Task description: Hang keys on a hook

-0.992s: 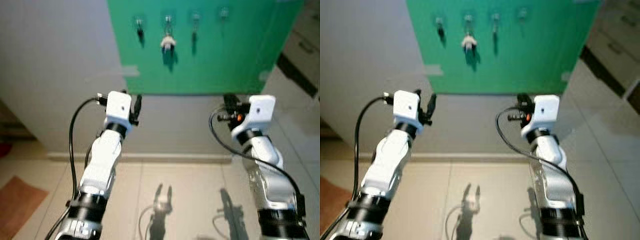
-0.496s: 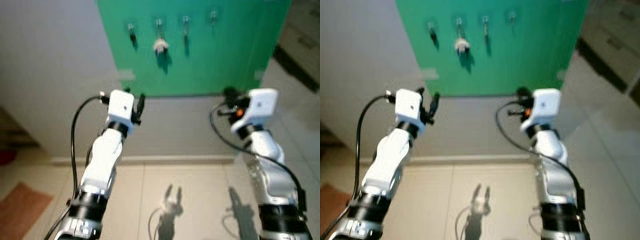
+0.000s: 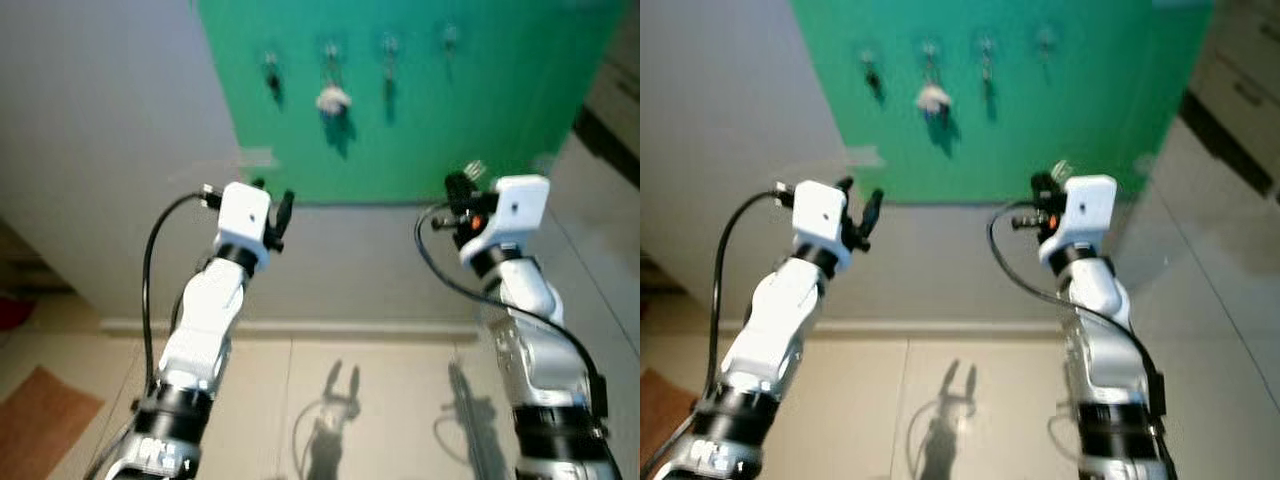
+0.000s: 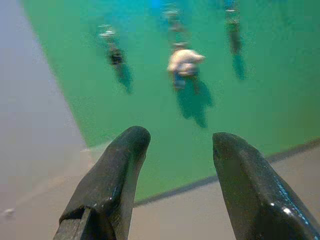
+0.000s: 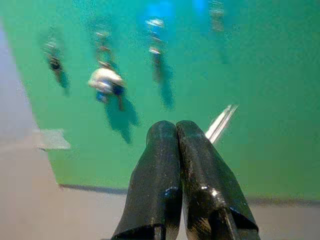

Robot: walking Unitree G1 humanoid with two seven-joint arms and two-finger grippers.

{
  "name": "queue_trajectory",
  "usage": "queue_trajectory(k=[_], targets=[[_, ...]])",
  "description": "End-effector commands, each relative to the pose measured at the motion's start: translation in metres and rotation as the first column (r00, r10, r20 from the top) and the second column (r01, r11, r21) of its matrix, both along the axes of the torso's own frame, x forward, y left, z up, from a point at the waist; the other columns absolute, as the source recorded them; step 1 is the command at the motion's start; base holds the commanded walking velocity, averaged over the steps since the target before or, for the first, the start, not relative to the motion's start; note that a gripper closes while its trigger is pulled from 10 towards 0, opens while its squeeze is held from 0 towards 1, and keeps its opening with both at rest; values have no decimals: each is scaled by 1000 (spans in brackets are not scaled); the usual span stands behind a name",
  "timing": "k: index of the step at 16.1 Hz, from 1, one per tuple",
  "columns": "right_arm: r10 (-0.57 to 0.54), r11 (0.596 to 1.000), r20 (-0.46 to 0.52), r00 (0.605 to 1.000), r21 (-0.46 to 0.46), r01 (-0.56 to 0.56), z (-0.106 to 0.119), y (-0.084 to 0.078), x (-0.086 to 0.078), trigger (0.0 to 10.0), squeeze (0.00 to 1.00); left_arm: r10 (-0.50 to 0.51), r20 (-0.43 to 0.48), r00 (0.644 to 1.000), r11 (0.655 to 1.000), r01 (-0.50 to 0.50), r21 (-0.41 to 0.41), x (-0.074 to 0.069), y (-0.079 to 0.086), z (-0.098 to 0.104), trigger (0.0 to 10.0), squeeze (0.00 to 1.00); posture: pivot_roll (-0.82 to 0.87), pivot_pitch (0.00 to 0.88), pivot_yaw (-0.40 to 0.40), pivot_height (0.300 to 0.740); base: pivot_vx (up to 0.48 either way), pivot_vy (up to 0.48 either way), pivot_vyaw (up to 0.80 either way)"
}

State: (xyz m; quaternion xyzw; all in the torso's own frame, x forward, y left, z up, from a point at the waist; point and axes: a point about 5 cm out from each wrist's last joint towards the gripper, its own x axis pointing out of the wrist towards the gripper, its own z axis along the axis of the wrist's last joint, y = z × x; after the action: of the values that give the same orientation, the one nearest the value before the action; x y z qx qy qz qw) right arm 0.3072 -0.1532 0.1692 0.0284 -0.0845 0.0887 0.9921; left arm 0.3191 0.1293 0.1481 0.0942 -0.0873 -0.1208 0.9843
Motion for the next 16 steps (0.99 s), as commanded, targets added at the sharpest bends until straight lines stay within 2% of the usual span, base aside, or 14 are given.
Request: queue_trajectory(k=[1,14,16], targets=[[34,999,22,999,1,-34,5,9,2,10000,0,20,1,1000,1000,-20,-3,1,8,1,10000,0,-136,0,95,740,322,0,0],[58,998,24,998,3,-58,4,12,4,10000,0,25,-11,1000,1000,-25,-18,3,8,-1,10000,0,-133,0,96,740,329,0,0],[72,997,25,997,-23,-72,3,15,3,10000,0,26,-12,1000,999,-26,-20,3,9,-1,10000,0,-133,0,95,740,336,0,0]])
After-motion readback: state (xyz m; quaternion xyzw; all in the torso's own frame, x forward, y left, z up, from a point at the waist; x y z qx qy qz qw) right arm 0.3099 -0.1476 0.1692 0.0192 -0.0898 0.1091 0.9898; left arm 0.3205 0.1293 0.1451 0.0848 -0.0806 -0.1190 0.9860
